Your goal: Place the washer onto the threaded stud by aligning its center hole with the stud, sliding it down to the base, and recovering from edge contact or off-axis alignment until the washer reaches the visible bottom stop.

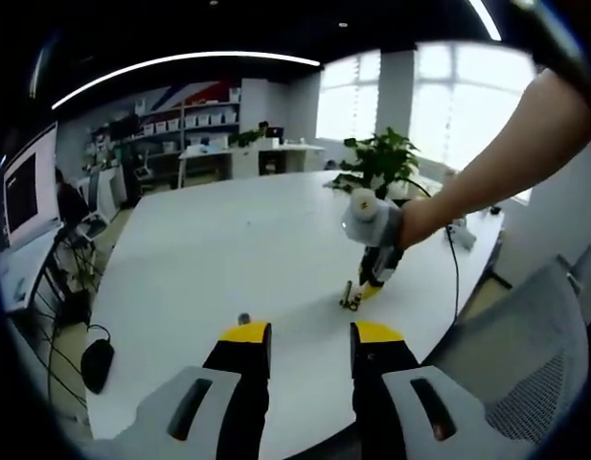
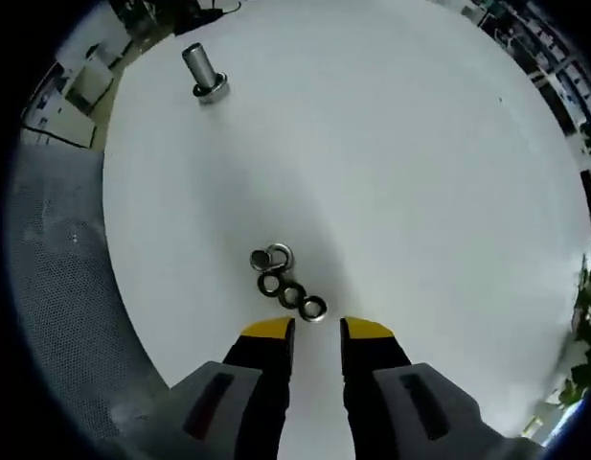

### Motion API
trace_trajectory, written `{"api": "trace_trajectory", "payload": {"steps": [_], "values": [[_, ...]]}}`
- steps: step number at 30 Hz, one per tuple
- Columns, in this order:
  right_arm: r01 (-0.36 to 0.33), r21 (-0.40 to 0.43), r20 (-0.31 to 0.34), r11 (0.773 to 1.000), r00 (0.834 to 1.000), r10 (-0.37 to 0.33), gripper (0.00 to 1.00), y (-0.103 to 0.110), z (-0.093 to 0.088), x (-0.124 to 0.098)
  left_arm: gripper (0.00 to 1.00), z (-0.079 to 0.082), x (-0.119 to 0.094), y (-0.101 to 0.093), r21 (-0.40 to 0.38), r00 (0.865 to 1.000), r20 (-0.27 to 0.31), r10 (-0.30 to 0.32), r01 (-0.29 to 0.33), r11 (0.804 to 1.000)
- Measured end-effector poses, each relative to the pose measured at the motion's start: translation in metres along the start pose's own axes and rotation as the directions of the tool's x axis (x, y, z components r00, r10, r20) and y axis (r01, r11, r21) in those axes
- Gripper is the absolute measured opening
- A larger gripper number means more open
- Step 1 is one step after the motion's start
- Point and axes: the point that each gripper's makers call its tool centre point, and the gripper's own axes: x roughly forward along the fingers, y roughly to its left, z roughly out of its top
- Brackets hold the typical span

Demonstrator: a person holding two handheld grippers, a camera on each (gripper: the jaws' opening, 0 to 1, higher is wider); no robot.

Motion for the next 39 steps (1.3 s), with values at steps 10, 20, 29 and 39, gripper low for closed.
{"api": "trace_trajectory", "payload": {"steps": [10, 20, 29, 39], "values": [[0.014, -0.116, 0.034, 0.993, 0.999, -0.01, 0.2, 0.0, 0.011, 0.003, 0.31, -0.002, 0.002, 0.001, -0.008, 1.0, -0.01, 0.0, 0.0, 1.0], [-0.004, -0.168, 0.025, 0.986, 1.0, 0.008, 0.19, -0.001, 0.012, 0.007, 0.3, -0.004, 0.002, 0.003, -0.023, 1.0, -0.017, 0.004, -0.005, 1.0], [-0.021, -0.157, 0.003, 0.987, 1.0, 0.022, 0.17, 0.0, 0.007, 0.008, 0.3, -0.004, 0.003, 0.004, -0.032, 1.0, -0.018, 0.0, 0.0, 0.999], [0.004, -0.12, -0.07, 0.993, 0.998, -0.012, 0.14, -0.001, 0.006, 0.009, 0.3, -0.006, 0.003, 0.003, -0.032, 1.0, -0.025, -0.004, 0.003, 0.999]]}}
